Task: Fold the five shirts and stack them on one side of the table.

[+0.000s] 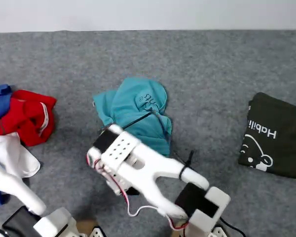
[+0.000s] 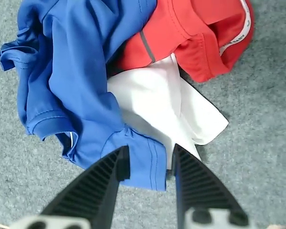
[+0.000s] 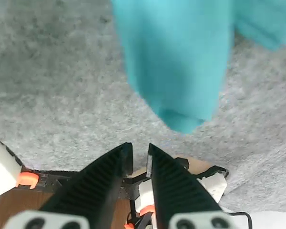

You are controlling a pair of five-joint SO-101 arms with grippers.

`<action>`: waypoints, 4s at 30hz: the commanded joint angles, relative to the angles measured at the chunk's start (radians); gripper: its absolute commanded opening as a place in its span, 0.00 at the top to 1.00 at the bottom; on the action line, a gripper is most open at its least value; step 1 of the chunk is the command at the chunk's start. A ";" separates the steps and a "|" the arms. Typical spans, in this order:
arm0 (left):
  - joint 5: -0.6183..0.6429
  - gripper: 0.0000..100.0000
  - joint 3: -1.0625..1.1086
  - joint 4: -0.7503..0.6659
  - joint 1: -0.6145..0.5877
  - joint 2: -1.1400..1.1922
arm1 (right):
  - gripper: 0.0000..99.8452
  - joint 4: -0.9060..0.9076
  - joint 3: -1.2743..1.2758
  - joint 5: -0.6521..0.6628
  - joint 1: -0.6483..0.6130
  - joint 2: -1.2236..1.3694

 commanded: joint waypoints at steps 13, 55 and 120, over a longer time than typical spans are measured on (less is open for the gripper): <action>0.003 0.86 -0.002 0.005 0.002 -0.043 | 0.77 -0.134 -0.011 -0.063 0.035 0.139; 0.002 0.90 0.064 0.003 0.009 -0.041 | 0.99 -0.335 -0.009 -0.020 0.053 0.268; 0.259 0.96 0.231 -0.491 1.043 0.494 | 0.99 -0.081 -0.221 0.466 1.175 -0.521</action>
